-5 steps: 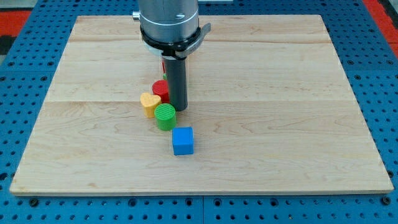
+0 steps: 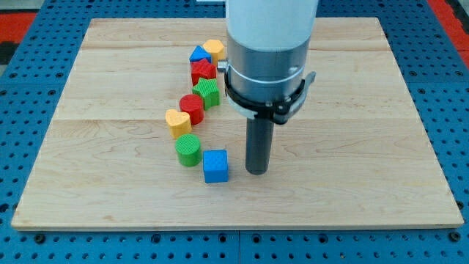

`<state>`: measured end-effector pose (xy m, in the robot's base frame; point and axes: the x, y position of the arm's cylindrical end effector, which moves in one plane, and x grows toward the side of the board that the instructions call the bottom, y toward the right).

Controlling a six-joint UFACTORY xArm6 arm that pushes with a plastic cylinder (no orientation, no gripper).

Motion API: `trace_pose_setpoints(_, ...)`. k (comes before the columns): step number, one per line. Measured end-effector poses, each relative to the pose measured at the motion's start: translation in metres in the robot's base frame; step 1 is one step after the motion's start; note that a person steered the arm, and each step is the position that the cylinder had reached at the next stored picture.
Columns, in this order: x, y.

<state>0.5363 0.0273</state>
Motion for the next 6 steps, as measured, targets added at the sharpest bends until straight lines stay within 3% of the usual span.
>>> trace_pose_setpoints(2,-0.019,-0.009)
trace_pose_setpoints(4,0.071,0.015)
trace_pose_setpoints(6,0.077,-0.113)
